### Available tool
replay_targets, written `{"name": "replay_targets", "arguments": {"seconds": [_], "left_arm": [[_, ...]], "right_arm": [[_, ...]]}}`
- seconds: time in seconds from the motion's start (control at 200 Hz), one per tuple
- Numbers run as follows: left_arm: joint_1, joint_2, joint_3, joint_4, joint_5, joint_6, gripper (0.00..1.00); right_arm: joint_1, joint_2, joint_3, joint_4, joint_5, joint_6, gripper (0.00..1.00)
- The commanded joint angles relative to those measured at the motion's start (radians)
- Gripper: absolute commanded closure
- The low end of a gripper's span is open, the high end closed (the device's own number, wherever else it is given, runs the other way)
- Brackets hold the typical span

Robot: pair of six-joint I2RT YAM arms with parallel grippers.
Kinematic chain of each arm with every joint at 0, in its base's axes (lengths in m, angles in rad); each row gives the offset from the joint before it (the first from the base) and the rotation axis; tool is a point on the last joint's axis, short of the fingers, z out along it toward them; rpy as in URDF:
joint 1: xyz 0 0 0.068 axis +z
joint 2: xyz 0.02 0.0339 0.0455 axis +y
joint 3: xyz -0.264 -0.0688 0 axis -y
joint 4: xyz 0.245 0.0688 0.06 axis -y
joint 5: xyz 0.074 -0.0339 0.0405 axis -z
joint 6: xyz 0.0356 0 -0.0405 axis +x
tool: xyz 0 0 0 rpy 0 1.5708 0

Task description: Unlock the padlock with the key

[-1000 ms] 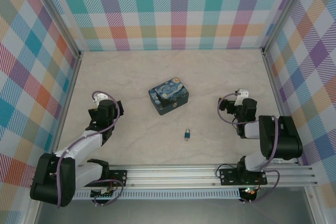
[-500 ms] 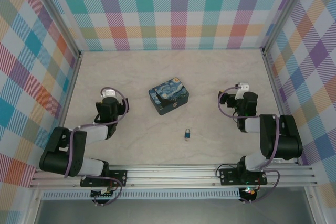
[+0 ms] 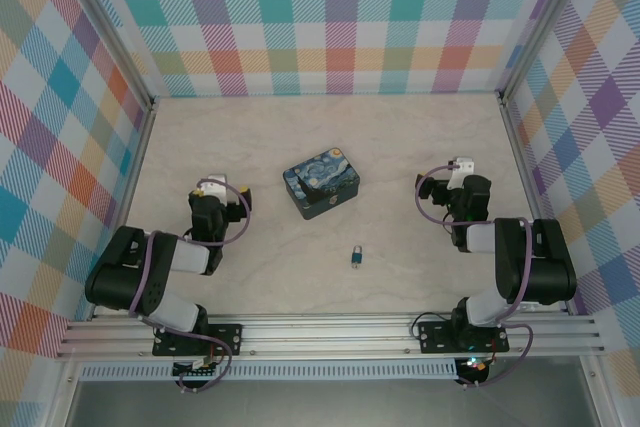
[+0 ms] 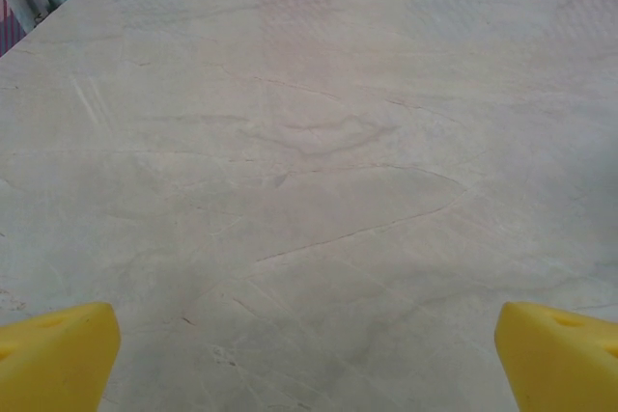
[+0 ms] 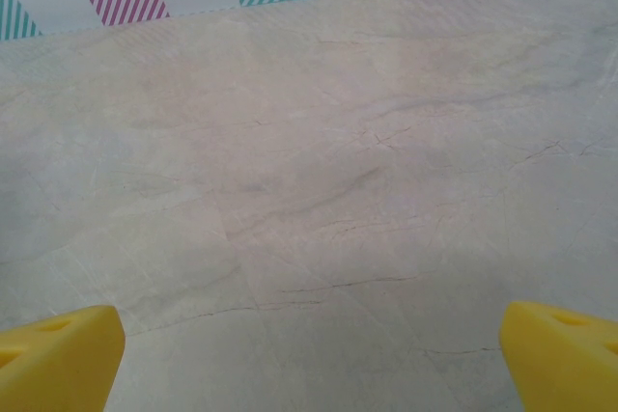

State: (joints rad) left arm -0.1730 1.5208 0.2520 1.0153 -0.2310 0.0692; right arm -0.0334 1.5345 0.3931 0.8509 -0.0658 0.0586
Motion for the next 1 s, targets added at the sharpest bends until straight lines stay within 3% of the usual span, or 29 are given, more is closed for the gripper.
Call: {"name": "replay_targets", "arguments": {"seconds": [0.0,0.21,0.36,1.0], "left_arm": [[0.021,0.048,-0.028,0.176,0.024,0.018,0.00],[0.045,0.040,-0.005,0.124,0.008,-0.018,0.00],[0.091,0.041,0.146,-0.174,-0.002,-0.082,0.00],[0.093,0.045,0.138,-0.149,0.010,-0.078,0.00]], "right_arm": [[-0.003,-0.001,0.001,0.010,-0.023,-0.020,0.00],[-0.003,-0.001,0.001,0.009,-0.023,-0.020,0.00],[-0.004,-0.001,0.001,0.007,-0.023,-0.020,0.00],[0.022,0.002,0.020,-0.024,-0.011,-0.050,0.00]]}}
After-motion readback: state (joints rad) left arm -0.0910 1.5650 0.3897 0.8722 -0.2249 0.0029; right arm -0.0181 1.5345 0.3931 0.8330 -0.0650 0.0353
